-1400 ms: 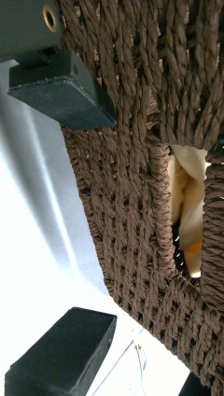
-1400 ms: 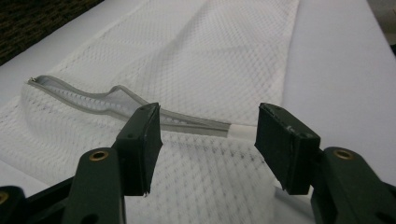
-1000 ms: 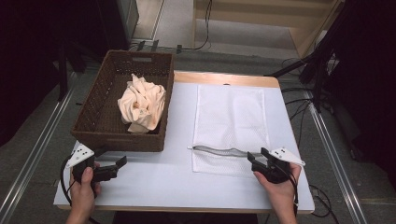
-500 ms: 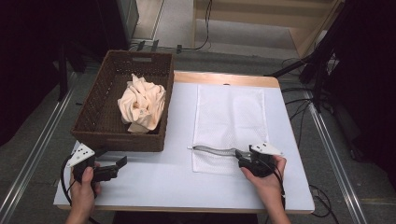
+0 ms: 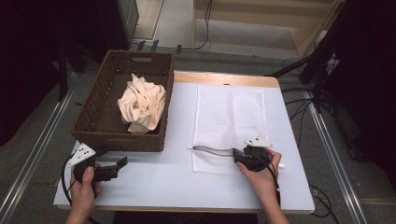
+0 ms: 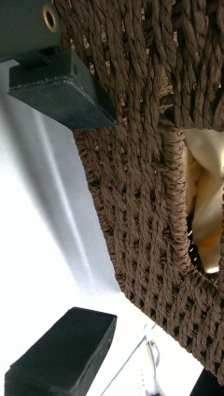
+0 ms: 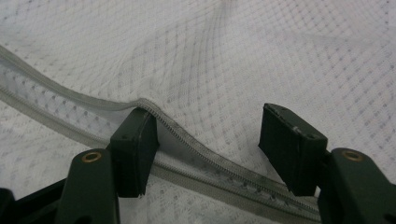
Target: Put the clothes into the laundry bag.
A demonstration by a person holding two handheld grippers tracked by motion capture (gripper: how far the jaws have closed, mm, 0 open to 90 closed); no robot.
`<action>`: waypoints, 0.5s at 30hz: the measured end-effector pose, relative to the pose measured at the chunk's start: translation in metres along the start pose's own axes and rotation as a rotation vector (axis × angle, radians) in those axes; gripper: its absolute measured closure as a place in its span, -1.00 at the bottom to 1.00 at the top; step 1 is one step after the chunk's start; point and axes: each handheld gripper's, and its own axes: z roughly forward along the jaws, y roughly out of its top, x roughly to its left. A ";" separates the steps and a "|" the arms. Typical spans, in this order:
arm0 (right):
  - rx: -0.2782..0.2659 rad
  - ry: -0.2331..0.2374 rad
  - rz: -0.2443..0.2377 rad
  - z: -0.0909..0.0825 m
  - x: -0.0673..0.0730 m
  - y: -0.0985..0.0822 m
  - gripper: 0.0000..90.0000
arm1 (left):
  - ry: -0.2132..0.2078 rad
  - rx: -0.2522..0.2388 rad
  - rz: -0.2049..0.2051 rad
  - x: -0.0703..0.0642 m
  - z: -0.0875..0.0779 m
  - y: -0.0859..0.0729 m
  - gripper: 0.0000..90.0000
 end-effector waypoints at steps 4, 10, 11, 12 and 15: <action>0.006 0.010 0.031 0.003 -0.003 0.006 -0.16 | -0.001 0.002 -0.001 0.000 0.000 0.000 -0.87; -0.149 0.057 0.061 -0.012 -0.013 0.028 0.04 | 0.000 0.001 -0.002 0.000 0.000 0.000 -0.87; -0.195 0.063 0.067 -0.018 -0.015 0.033 0.06 | 0.000 0.000 -0.003 0.000 0.000 0.000 -0.87; -0.225 0.065 0.078 -0.023 -0.016 0.037 0.06 | 0.000 0.000 -0.004 0.000 0.000 0.000 -0.87; -0.220 0.058 0.074 -0.024 -0.018 0.042 0.06 | 0.000 0.000 -0.004 0.000 0.000 0.000 -0.87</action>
